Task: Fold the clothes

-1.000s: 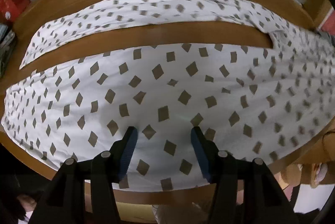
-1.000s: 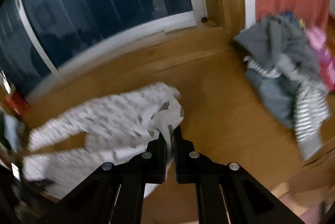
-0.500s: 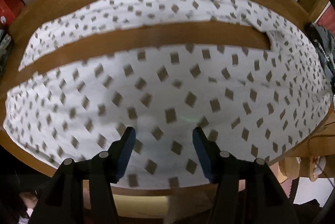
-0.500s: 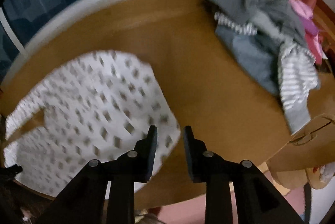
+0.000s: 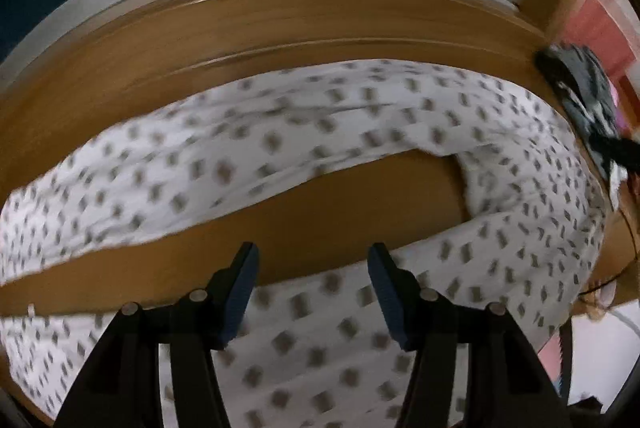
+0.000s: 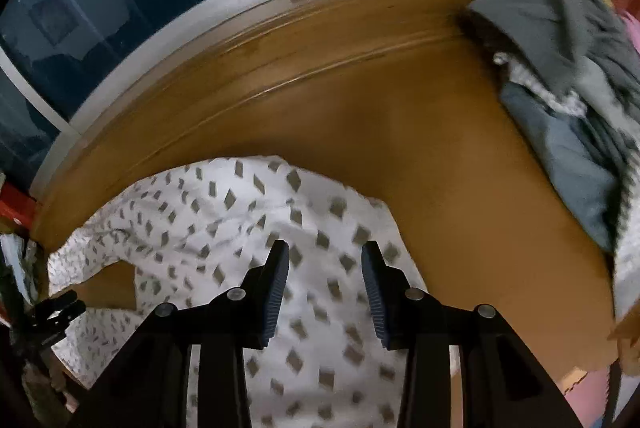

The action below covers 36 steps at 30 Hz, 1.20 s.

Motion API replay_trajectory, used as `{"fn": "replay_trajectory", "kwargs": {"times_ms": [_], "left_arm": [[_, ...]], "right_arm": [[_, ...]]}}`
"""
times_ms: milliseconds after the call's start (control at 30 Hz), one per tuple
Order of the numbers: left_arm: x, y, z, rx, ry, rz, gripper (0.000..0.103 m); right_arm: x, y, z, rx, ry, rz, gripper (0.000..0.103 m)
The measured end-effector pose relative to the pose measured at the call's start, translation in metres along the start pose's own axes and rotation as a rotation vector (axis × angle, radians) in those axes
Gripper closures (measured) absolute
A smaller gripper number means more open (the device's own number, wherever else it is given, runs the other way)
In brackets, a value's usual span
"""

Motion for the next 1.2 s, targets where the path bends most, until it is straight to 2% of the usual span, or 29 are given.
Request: {"fn": "replay_trajectory", "kwargs": {"times_ms": [100,133,233,333,467,600,633,700,800,933,967,1000,1033,1067,1200], "left_arm": [[0.01,-0.01,0.005,0.033,0.017,0.028,0.049],[0.013,-0.012,0.004,0.04,0.025,0.014,0.049],[0.02,-0.016,0.001,-0.02,0.046,-0.019,0.049],[0.023,-0.016,-0.001,-0.077,0.063,0.002,0.049],[0.026,-0.017,-0.003,-0.149,0.081,0.019,0.049],[0.023,-0.027,-0.003,-0.183,0.077,0.048,0.049],[0.023,-0.031,-0.003,-0.19,0.077,0.049,0.049],[0.023,-0.036,-0.005,-0.198,0.085,0.056,0.049],[0.021,-0.043,-0.009,-0.21,0.104,0.069,0.049],[0.017,-0.049,-0.018,-0.221,0.117,0.083,0.049],[0.017,-0.05,-0.02,-0.224,0.118,0.087,0.049],[0.013,-0.055,-0.026,-0.229,0.119,0.09,0.049],[0.007,-0.061,-0.034,-0.234,0.118,0.093,0.049],[-0.002,-0.069,-0.043,-0.239,0.114,0.092,0.049],[-0.01,-0.058,-0.06,-0.24,0.089,0.08,0.049]], "right_arm": [[0.025,0.0,0.009,-0.021,0.036,0.002,0.063],[0.034,0.0,0.011,-0.027,0.055,0.008,0.063],[0.05,0.002,0.015,-0.073,0.092,0.043,0.063],[0.065,0.005,0.018,-0.12,0.129,0.079,0.063],[0.069,0.009,0.023,-0.185,0.146,0.126,0.063],[0.06,0.009,0.032,-0.194,0.138,0.175,0.063],[0.057,0.009,0.034,-0.195,0.13,0.186,0.059],[0.051,0.01,0.037,-0.217,0.111,0.186,0.051],[0.057,0.015,0.039,-0.282,0.107,0.154,0.05],[0.082,0.019,0.043,-0.35,0.145,0.13,0.049],[0.088,0.02,0.042,-0.362,0.155,0.125,0.052],[0.091,0.022,0.04,-0.365,0.17,0.133,0.06],[0.09,0.027,0.04,-0.373,0.169,0.154,0.088],[0.081,0.032,0.039,-0.379,0.153,0.163,0.093],[0.032,0.061,0.029,-0.442,0.068,0.212,0.093]]}}
Point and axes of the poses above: each gripper's, at about its wrist camera, not at the fingertips, and x roughly the way its jaws point, y to its left, z to its top, the point moved 8 cm from there along x, roughly the way its jaws point, and after that the axes turned 12 degrees about x, right-handed, at the moved point
